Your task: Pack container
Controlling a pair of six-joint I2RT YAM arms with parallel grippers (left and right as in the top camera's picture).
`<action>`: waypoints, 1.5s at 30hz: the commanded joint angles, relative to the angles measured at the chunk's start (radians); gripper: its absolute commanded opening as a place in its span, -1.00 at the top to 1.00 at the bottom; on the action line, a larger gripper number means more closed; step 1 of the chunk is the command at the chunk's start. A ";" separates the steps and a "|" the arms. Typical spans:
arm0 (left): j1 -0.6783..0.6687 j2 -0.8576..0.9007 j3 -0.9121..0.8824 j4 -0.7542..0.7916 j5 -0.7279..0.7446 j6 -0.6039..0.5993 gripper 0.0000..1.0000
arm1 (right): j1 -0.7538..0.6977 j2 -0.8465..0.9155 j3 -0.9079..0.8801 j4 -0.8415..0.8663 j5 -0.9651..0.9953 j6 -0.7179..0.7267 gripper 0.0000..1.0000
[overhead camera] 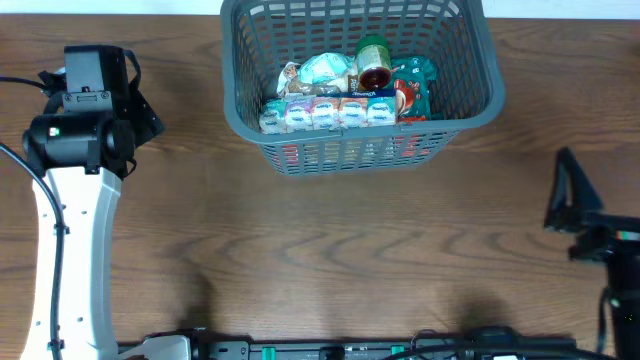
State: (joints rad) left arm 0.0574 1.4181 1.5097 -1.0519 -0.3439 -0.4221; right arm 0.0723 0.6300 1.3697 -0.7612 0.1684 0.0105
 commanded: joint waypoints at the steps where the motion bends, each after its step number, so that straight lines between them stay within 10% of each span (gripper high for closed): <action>1: 0.005 0.007 -0.003 -0.006 -0.013 -0.009 -0.97 | -0.015 -0.039 -0.101 0.041 -0.051 -0.016 -0.98; 22: 0.005 0.007 -0.003 -0.006 -0.013 -0.009 -0.97 | -0.015 -0.283 -0.798 0.602 -0.196 -0.101 -0.98; 45: 0.005 0.007 -0.003 -0.006 -0.013 -0.009 -0.96 | -0.015 -0.325 -1.153 1.038 -0.203 -0.101 -0.98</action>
State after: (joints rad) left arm 0.0574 1.4181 1.5097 -1.0523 -0.3439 -0.4225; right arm 0.0666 0.3130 0.2390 0.2615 -0.0277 -0.0788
